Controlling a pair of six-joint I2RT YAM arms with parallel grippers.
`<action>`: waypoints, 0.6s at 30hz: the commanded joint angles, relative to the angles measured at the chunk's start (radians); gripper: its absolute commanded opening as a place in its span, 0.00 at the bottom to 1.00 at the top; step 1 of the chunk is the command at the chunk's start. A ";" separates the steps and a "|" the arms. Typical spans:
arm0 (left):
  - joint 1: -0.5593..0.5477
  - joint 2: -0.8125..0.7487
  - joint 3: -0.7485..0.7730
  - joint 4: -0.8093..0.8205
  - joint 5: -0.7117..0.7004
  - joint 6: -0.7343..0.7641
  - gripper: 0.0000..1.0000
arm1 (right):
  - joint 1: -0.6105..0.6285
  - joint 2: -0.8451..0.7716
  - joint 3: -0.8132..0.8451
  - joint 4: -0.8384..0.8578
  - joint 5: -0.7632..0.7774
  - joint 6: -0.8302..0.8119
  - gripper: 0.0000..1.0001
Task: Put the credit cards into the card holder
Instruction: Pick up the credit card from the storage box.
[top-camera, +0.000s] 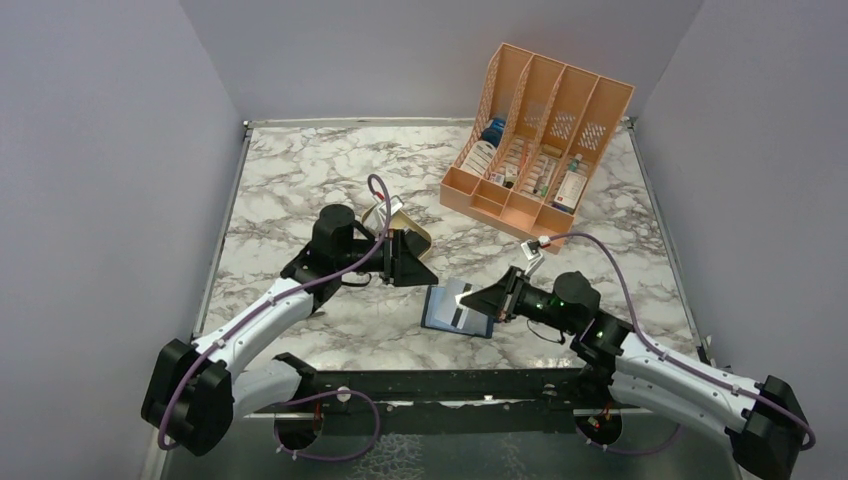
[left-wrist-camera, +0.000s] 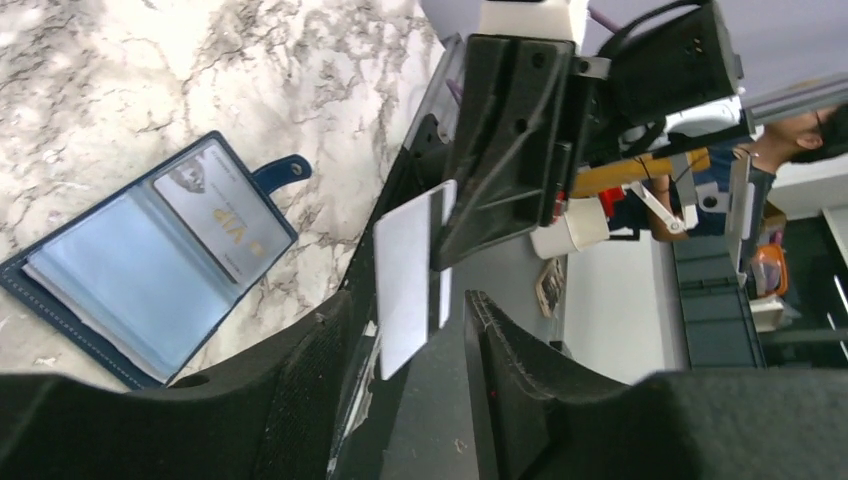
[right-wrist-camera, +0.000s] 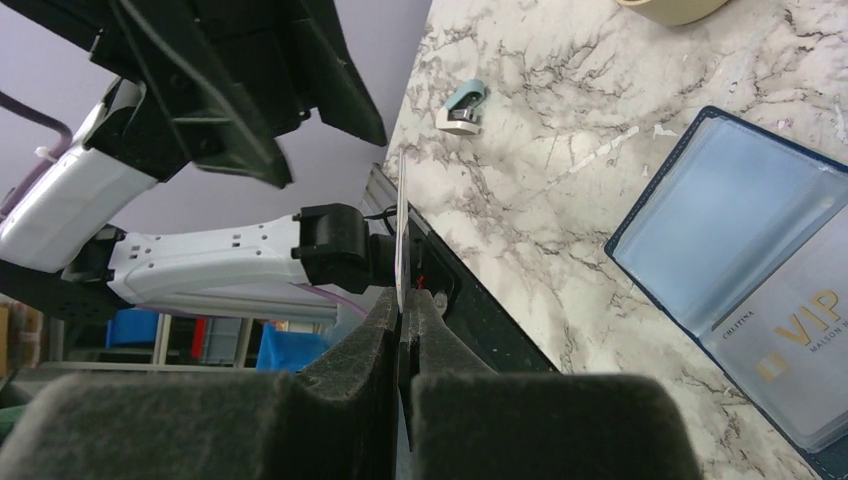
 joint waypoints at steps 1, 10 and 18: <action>0.004 -0.026 -0.022 0.102 0.098 -0.017 0.51 | -0.003 0.027 0.029 0.027 -0.009 0.002 0.01; -0.002 0.030 -0.074 0.137 0.127 -0.003 0.59 | -0.003 0.090 0.053 0.126 -0.032 0.019 0.01; -0.009 0.078 -0.068 0.150 0.107 -0.003 0.58 | -0.003 0.158 0.084 0.138 -0.061 0.016 0.01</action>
